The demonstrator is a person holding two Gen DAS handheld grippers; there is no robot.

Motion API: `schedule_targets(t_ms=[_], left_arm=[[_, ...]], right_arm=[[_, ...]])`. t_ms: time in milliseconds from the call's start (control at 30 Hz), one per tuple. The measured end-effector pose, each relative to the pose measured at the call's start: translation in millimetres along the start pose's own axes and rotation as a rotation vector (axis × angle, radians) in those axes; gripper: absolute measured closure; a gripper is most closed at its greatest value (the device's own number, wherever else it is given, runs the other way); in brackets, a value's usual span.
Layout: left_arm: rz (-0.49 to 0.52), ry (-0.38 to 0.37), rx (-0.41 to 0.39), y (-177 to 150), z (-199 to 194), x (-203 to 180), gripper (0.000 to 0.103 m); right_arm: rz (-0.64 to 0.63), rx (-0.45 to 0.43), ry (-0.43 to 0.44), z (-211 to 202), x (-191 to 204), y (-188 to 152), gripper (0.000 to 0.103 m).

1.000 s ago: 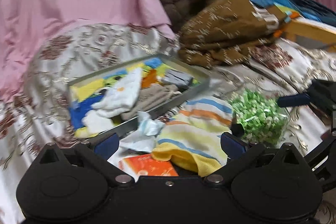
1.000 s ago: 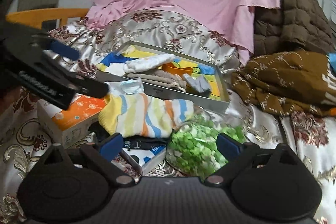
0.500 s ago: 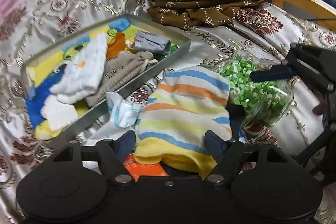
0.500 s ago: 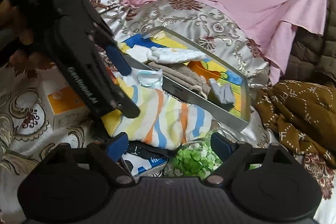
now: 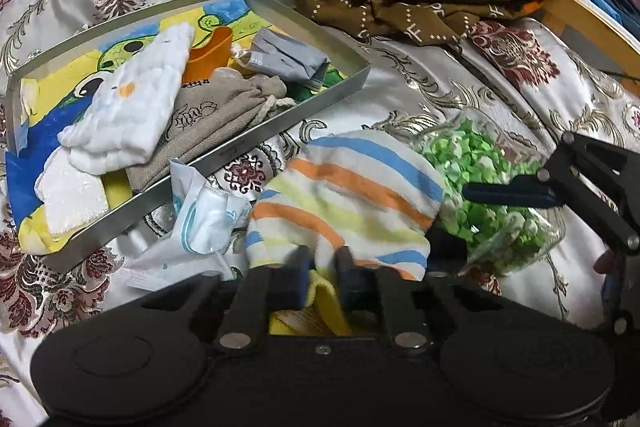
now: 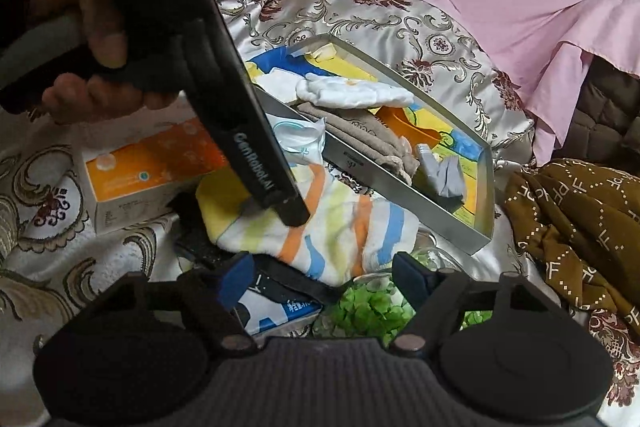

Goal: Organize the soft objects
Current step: 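Grasp the yellow striped cloth with the left tool while the right tool grasps the navy sock, then lift the striped cloth and navy sock and carry both over the tray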

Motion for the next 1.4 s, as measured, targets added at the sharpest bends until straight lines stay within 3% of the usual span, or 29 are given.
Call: schedule_targets(t_ms=[100, 400, 633, 767, 967, 1167, 1333, 1400], left_arm=[[-0.036, 0.004, -0.024, 2, -2, 6, 0.096], [-0.088, 0.133, -0.166, 8, -23, 24, 0.098], [-0.112, 0.143, -0.195, 11, -29, 28, 0.098], [-0.11, 0.143, -0.197, 10, -28, 27, 0.098], [-0.106, 0.137, -0.209, 10, -33, 26, 0.098], [-0.104, 0.131, -0.233, 12, -40, 21, 0.098], [-0.089, 0.133, -0.249, 12, -48, 15, 0.098], [-0.076, 0.138, -0.263, 13, -54, 12, 0.099]], right_arm=[[-0.008, 0.003, 0.011, 0, 0, 1, 0.024], [-0.047, 0.011, 0.057, 5, 9, 7, 0.03], [-0.081, 0.066, 0.108, 24, 19, 14, 0.053], [-0.029, 0.089, 0.152, 32, 12, 19, 0.053], [0.097, 0.171, 0.297, 47, -12, 24, 0.053], [0.148, 0.222, 0.372, 56, -28, 27, 0.061], [0.238, 0.227, 0.36, 61, -49, 33, 0.098], [0.267, 0.218, 0.35, 59, -55, 32, 0.099]])
Point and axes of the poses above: each gripper's, at about its wrist camera, not at the fingertips, and z roughly the way its jaws point, x to its left, y to its top, the point moved 2 cm from there along z, roughly the way its jaws point, and after that the axes turned 3 degrees about z, right-handed, at the moved point
